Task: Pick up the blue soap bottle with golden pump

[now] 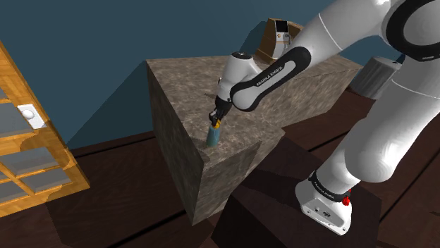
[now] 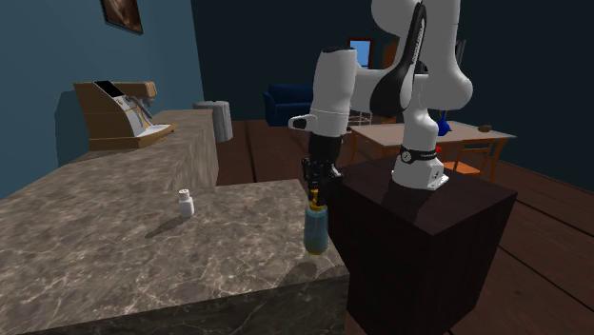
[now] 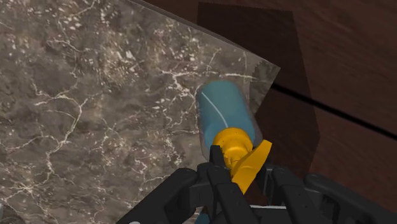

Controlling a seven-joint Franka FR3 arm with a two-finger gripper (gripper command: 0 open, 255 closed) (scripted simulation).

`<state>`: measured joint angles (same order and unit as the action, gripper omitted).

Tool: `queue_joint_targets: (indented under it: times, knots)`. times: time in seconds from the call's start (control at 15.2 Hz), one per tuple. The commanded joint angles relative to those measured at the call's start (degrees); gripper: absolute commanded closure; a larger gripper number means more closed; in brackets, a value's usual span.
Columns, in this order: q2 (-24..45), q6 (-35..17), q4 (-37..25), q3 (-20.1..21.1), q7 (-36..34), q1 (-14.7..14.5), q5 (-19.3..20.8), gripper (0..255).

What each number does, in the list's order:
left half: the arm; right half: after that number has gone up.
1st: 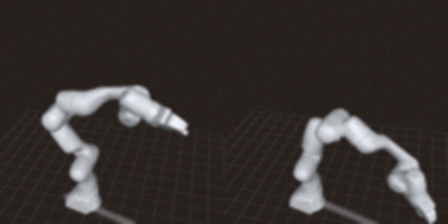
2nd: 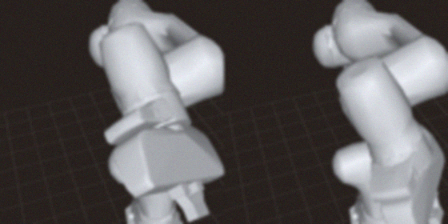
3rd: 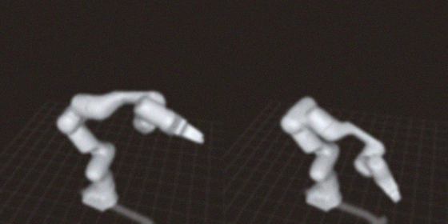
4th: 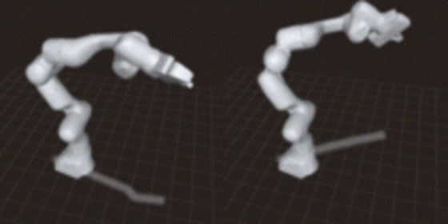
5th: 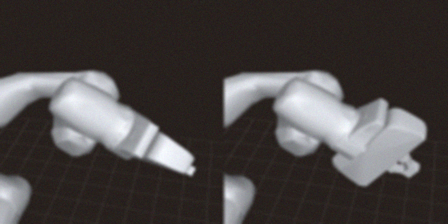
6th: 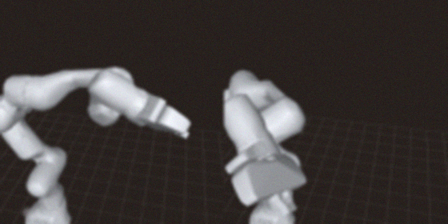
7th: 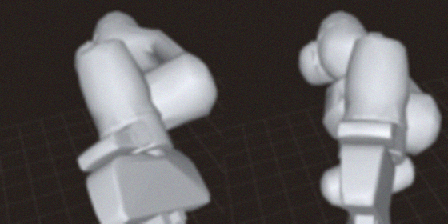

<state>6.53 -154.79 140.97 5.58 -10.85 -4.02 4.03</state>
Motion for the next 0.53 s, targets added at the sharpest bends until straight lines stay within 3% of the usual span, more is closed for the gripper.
queue_joint_targets:
  times: [0.0, 0.46]
  knots:
    - [-1.27, 1.71, -0.44, 0.13, 0.37, 0.06, -0.47, 255]
    - [-5.91, 7.28, -1.40, 0.35, 1.44, 0.11, -1.83, 255]
